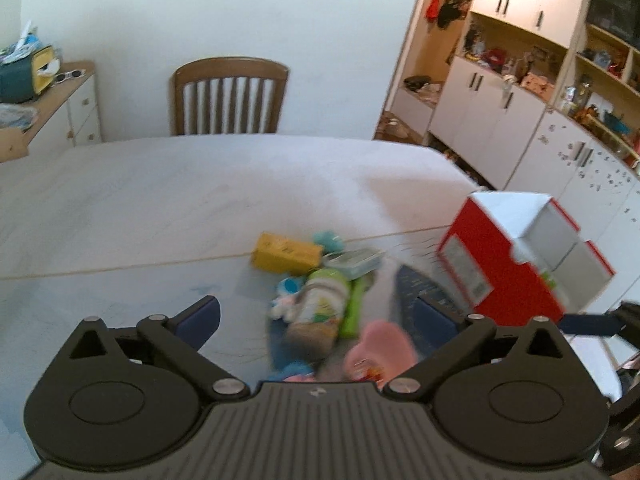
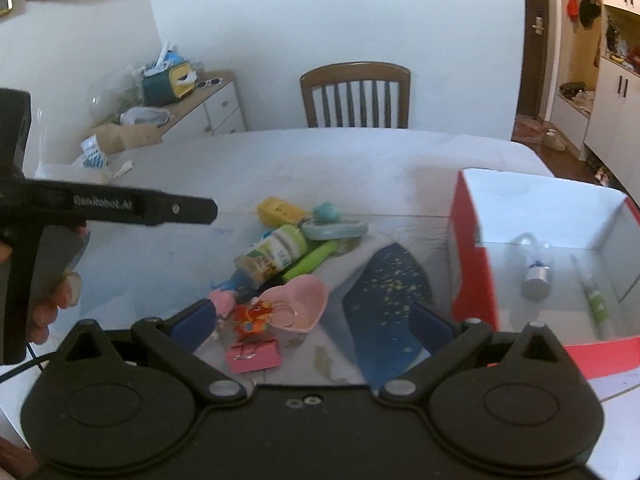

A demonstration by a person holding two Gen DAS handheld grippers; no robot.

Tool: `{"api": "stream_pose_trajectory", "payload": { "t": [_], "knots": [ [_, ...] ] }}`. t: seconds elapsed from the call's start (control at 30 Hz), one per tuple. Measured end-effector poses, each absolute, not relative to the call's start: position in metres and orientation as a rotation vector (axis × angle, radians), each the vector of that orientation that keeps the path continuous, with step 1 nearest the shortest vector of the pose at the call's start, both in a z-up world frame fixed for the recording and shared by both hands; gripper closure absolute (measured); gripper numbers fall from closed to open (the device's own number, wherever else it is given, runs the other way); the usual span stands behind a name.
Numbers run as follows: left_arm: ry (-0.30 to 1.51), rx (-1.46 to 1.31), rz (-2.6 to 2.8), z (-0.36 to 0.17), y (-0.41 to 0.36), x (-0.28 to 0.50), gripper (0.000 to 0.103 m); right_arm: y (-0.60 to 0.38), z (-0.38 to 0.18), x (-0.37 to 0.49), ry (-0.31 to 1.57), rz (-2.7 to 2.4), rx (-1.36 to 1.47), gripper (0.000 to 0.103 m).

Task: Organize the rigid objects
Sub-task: 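Withdraw both grippers from the box back toward the table, then grasp the pink-haired doll with the left gripper while the right grasps the orange keychain figure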

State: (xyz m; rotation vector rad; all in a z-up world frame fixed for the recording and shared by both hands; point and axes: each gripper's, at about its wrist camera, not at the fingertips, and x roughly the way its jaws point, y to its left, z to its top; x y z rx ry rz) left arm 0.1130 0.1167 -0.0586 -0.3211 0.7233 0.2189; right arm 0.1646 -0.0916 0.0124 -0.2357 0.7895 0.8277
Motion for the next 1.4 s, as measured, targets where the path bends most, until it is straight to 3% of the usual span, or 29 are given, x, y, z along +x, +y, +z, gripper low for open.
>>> {"api": "stream_pose_trajectory", "payload": {
  "t": [0.6, 0.7, 0.83, 1.07, 1.13, 1.4],
  "knots": [
    [0.869, -0.266, 0.25, -0.149, 0.118, 0.097, 0.0, -0.037, -0.03, 0.184, 0.894, 0.851, -0.361, 0.004],
    [0.869, -0.266, 0.261, -0.153, 0.118, 0.098, 0.0, -0.025, -0.037, 0.187, 0.917, 0.852, -0.364, 0.008],
    [0.858, -0.26, 0.268, -0.157, 0.119, 0.099, 0.0, -0.012, -0.048, 0.192, 0.966, 0.858, -0.35, 0.023],
    [0.837, -0.222, 0.249, -0.16, 0.113, 0.103, 0.001, 0.003, -0.064, 0.195, 1.027, 0.866, -0.353, 0.037],
    [0.833, -0.221, 0.241, -0.161, 0.113, 0.104, 0.005, 0.005, -0.068, 0.197, 1.043, 0.864, -0.352, 0.043],
    [0.82, -0.196, 0.192, -0.16, 0.11, 0.108, 0.035, 0.01, -0.076, 0.203, 1.096, 0.881, -0.301, 0.063]
  ]
}}
